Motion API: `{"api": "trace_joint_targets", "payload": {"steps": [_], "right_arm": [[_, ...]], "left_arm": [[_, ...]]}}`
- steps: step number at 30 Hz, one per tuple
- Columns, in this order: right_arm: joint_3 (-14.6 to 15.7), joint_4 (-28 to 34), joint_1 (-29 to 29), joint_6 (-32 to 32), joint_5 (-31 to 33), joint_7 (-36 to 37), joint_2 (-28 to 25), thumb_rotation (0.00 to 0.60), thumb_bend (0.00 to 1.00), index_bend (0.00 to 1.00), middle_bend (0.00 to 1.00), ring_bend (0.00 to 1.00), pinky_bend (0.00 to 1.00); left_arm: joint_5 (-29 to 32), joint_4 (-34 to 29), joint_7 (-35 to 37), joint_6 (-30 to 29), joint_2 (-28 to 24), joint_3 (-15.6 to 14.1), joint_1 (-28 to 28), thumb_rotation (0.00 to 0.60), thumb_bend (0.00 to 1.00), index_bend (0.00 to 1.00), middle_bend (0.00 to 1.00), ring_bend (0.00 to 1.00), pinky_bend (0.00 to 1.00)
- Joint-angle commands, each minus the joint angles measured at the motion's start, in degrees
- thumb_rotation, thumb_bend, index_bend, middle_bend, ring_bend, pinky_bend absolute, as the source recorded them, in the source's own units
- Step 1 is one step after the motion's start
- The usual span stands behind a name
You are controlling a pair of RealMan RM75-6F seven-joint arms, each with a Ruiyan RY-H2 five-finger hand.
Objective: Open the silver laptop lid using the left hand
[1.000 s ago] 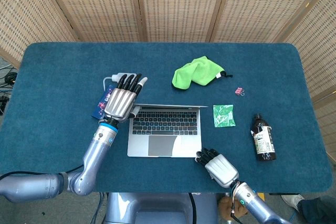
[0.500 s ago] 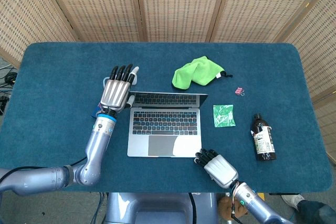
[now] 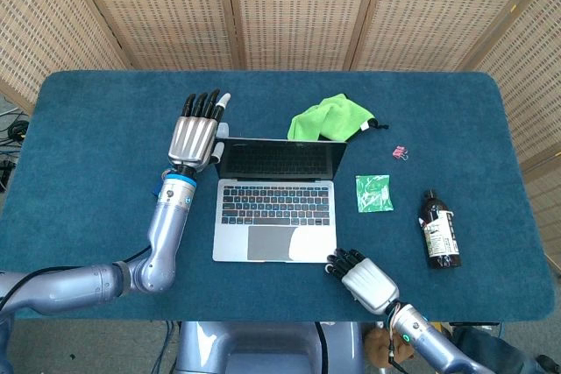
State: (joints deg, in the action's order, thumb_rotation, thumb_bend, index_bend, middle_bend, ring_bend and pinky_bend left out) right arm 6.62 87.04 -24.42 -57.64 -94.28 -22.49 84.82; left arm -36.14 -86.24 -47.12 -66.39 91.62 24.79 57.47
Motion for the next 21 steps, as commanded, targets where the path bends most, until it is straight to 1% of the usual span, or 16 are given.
{"api": "trace_joint_targets", "payload": {"steps": [1, 10, 14, 21], "right_arm": [[0.1, 0.0, 0.0, -0.1, 0.0, 0.0, -0.1, 0.600, 1.00, 0.19, 0.18, 0.10, 0.20], [0.3, -0.4, -0.1, -0.1, 0.2, 0.2, 0.1, 0.600, 1.00, 0.19, 0.18, 0.10, 0.20], [0.4, -0.3, -0.1, -0.3, 0.3, 0.3, 0.2, 0.600, 1.00, 0.19, 0.18, 0.10, 0.20], [0.3, -0.1, 0.1, -0.9, 0.3, 0.3, 0.3, 0.600, 1.00, 0.19, 0.19, 0.10, 0.20]], "left_arm": [[0.6, 1.3, 1.1, 0.8, 0.3, 0.1, 0.5, 0.600, 0.43, 0.00, 0.00, 0.00, 0.00], [1.3, 3.8, 3.6, 2.1, 0.1, -0.2, 0.9, 0.600, 0.43, 0.00, 0.00, 0.00, 0.00], [1.4, 4.0, 6.0, 3.2, -0.1, -0.2, 0.7, 0.600, 0.43, 0.00, 0.00, 0.00, 0.00], [0.8, 2.7, 6.4, 2.8, -1.4, -0.8, 0.5, 0.600, 0.43, 0.00, 0.00, 0.00, 0.00]]}}
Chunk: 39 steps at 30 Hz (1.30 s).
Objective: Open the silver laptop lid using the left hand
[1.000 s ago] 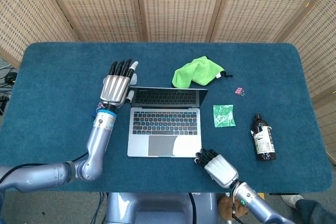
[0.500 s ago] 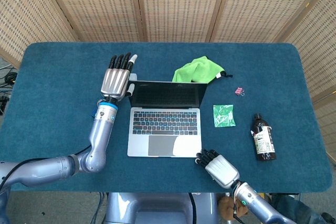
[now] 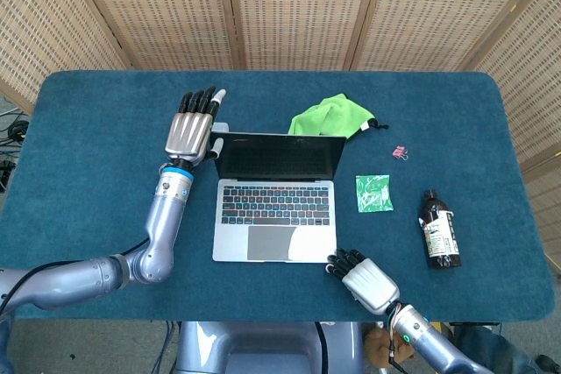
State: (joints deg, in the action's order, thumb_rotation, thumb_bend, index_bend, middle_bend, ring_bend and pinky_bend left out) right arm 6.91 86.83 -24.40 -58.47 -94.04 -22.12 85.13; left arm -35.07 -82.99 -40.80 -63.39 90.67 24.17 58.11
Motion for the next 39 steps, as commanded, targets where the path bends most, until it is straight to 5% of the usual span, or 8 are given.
{"api": "trace_joint_targets", "payload": {"steps": [1, 6, 21, 31, 33, 37, 39], "right_arm": [[0.0, 0.2, 0.1, -0.3, 0.0, -0.3, 0.0, 0.600, 1.00, 0.19, 0.19, 0.10, 0.20], [-0.2, 0.6, 0.5, -1.8, -0.4, -0.7, -0.2, 0.600, 1.00, 0.19, 0.19, 0.10, 0.20], [-5.0, 2.3, 1.9, -14.9, -3.6, 7.9, -8.3, 0.600, 1.00, 0.19, 0.19, 0.10, 0.20], [-8.5, -5.7, 4.9, -23.1, -0.4, 19.6, -13.3, 0.600, 1.00, 0.19, 0.19, 0.10, 0.20], [-9.3, -6.9, 6.3, -26.3, -0.1, 22.9, -13.4, 0.600, 0.89, 0.19, 0.19, 0.10, 0.20], [-10.2, -6.5, 9.0, -32.2, 0.1, 26.4, -13.2, 0.600, 0.15, 0.13, 0.12, 0.05, 0.19], [-9.8, -4.4, 10.7, -34.3, 0.1, 27.7, -13.9, 0.600, 0.01, 0.10, 0.06, 0.01, 0.13]], "left_arm": [[-0.6, -1.5, 0.2, -0.3, -1.1, -0.4, -0.3, 0.600, 0.43, 0.00, 0.00, 0.00, 0.00], [-2.3, -6.3, 1.6, -0.7, -4.4, -1.1, -1.7, 0.600, 0.42, 0.00, 0.00, 0.00, 0.00], [-15.7, -27.8, 12.1, -4.9, -27.1, -3.0, -14.0, 0.600, 0.41, 0.00, 0.00, 0.00, 0.00], [-29.7, -28.1, 26.5, -13.5, -36.7, -12.2, -30.6, 0.600, 0.31, 0.00, 0.00, 0.00, 0.00], [-31.8, -27.4, 30.1, -16.1, -37.2, -15.2, -35.0, 0.600, 0.27, 0.00, 0.00, 0.00, 0.00], [-36.4, -24.1, 36.6, -20.5, -35.9, -19.7, -41.4, 0.600, 0.06, 0.00, 0.00, 0.00, 0.00], [-39.0, -21.4, 40.0, -23.0, -34.0, -22.0, -44.7, 0.600, 0.00, 0.00, 0.00, 0.00, 0.00]]}}
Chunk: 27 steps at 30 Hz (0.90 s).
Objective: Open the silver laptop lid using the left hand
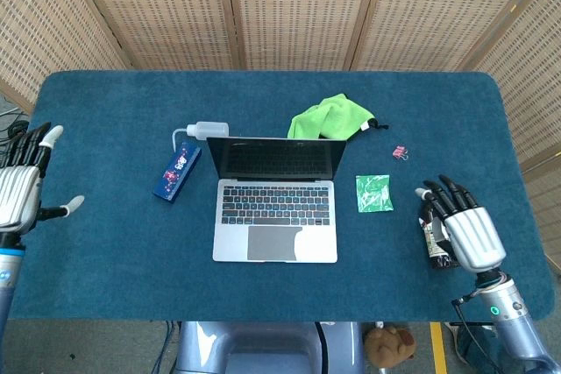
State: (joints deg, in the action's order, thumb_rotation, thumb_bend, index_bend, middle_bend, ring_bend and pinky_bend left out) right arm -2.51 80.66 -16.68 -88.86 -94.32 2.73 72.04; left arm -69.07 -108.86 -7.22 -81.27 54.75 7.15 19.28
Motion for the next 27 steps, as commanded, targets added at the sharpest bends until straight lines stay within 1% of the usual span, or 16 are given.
{"api": "trace_joint_targets", "payload": {"steps": [1, 2, 5, 8, 14, 18, 27], "right_arm": [[-0.1, 3.0, 3.6, -4.4, 0.4, 3.4, -1.3, 0.600, 0.00, 0.10, 0.03, 0.00, 0.09], [0.3, 4.2, 4.1, -4.7, 0.4, 3.6, -1.8, 0.600, 0.00, 0.10, 0.01, 0.00, 0.06], [1.2, 7.5, 5.9, -5.9, 0.5, 1.9, -3.0, 0.600, 0.00, 0.05, 0.00, 0.00, 0.01], [2.7, 10.5, 8.0, -6.9, -0.1, -1.2, -3.4, 0.600, 0.00, 0.01, 0.00, 0.00, 0.00], [3.9, 12.7, 10.5, -7.9, 0.2, -4.9, -3.3, 0.600, 0.00, 0.00, 0.00, 0.00, 0.00], [4.0, 12.9, 11.2, -7.9, 0.2, -6.1, -3.5, 0.600, 0.00, 0.00, 0.00, 0.00, 0.00], [3.3, 13.7, 11.3, -5.8, 1.3, -6.4, -3.8, 0.600, 0.00, 0.00, 0.00, 0.00, 0.00]], "left_arm": [[-5.8, 5.5, 7.0, -5.9, 2.8, -5.8, -6.9, 0.600, 0.00, 0.00, 0.00, 0.00, 0.00], [-6.3, 6.4, 6.9, -6.6, 3.6, -6.5, -7.7, 0.600, 0.00, 0.00, 0.00, 0.00, 0.00], [-7.9, 7.4, 4.9, -8.9, 6.2, -7.8, -9.8, 0.600, 0.00, 0.00, 0.00, 0.00, 0.00], [-9.9, 7.5, 1.1, -12.4, 9.3, -8.5, -11.8, 0.600, 0.00, 0.00, 0.00, 0.00, 0.00], [-13.2, 7.4, -4.9, -16.8, 11.8, -9.4, -14.4, 0.600, 0.00, 0.00, 0.00, 0.00, 0.00], [-13.3, 7.6, -5.6, -17.0, 12.3, -8.9, -15.0, 0.600, 0.00, 0.00, 0.00, 0.00, 0.00], [-12.1, 8.2, -4.4, -14.9, 11.7, -7.6, -15.2, 0.600, 0.00, 0.00, 0.00, 0.00, 0.00]]}}
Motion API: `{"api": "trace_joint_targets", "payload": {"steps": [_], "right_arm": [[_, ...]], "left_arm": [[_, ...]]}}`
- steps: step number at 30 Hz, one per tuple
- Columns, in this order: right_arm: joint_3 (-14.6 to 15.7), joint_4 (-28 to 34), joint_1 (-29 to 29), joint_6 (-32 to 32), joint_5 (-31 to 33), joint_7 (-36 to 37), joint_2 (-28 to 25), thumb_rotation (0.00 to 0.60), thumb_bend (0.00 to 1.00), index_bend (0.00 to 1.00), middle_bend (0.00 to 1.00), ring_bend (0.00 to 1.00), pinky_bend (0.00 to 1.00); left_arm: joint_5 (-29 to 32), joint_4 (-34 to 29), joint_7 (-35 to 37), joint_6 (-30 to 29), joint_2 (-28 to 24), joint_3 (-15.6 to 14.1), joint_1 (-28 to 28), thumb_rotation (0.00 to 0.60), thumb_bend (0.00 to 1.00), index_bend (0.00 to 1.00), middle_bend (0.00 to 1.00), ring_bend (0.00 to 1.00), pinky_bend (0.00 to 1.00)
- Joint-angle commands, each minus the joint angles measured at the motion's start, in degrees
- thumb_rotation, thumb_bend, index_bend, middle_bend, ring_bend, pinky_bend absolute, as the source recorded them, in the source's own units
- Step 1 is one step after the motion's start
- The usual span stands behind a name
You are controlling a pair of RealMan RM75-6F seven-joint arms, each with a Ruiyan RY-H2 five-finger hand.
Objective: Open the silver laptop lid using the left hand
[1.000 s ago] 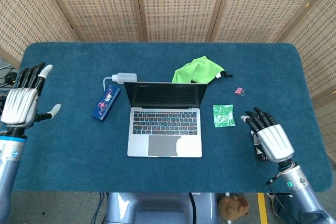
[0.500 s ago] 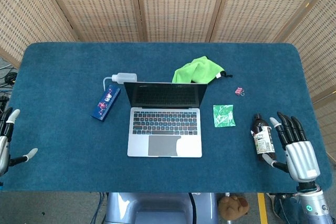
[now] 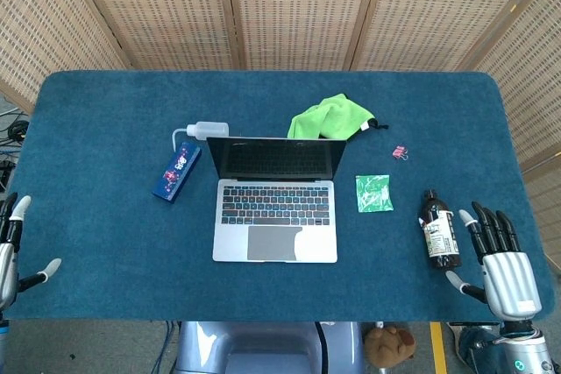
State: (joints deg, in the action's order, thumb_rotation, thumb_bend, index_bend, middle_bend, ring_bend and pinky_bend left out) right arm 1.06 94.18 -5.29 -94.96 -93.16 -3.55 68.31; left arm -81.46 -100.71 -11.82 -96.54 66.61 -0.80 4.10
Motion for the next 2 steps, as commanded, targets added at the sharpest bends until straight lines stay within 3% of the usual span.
{"api": "trace_joint_targets", "payload": {"steps": [1, 2], "right_arm": [[-0.4, 0.3, 0.0, 0.4, 0.2, -0.1, 0.0, 0.600, 0.00, 0.00, 0.00, 0.00, 0.00], [-0.5, 0.4, 0.0, 0.4, 0.3, 0.0, 0.0, 0.600, 0.00, 0.00, 0.00, 0.00, 0.00]], "left_arm": [[0.4, 0.1, 0.3, 0.6, -0.2, 0.5, -0.1, 0.600, 0.00, 0.00, 0.00, 0.00, 0.00], [0.3, 0.1, 0.5, 0.8, -0.3, 0.6, -0.1, 0.600, 0.00, 0.00, 0.00, 0.00, 0.00]]}}
